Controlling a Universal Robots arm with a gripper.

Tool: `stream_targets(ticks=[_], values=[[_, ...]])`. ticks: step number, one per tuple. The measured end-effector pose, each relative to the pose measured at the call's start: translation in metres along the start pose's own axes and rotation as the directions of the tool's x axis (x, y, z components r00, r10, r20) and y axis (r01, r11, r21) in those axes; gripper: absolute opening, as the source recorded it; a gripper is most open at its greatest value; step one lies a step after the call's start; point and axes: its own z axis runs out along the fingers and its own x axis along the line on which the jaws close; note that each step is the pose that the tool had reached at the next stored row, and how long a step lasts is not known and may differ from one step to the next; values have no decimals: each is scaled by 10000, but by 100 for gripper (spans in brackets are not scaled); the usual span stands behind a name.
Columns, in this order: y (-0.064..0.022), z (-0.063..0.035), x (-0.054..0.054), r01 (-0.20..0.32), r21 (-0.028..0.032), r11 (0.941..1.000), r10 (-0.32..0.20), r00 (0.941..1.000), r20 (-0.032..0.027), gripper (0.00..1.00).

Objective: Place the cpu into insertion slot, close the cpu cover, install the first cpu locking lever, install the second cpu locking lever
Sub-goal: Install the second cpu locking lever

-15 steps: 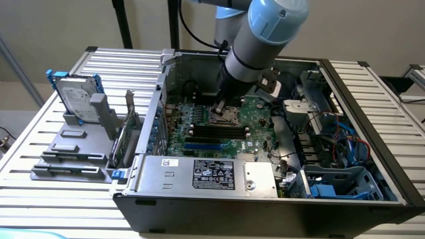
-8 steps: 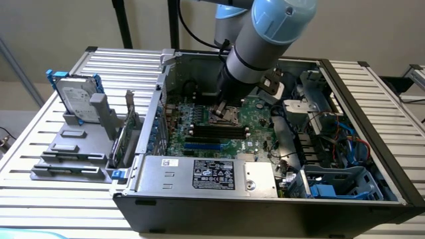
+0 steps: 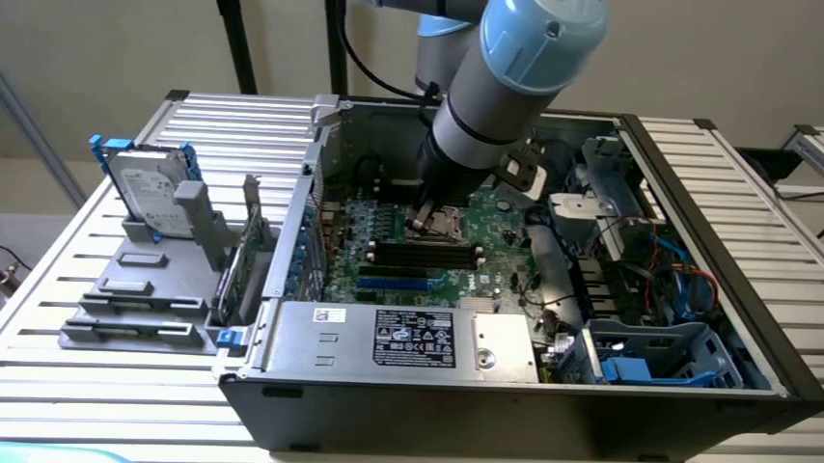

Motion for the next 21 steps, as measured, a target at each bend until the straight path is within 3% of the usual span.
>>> stream_targets(ticks=[9, 21], values=[[-31, 123, -51, 5, -66, 10000, -5, 10000, -33, 11], [-94, 289, -94, 76, -273, 9996, -80, 9999, -115, 11]])
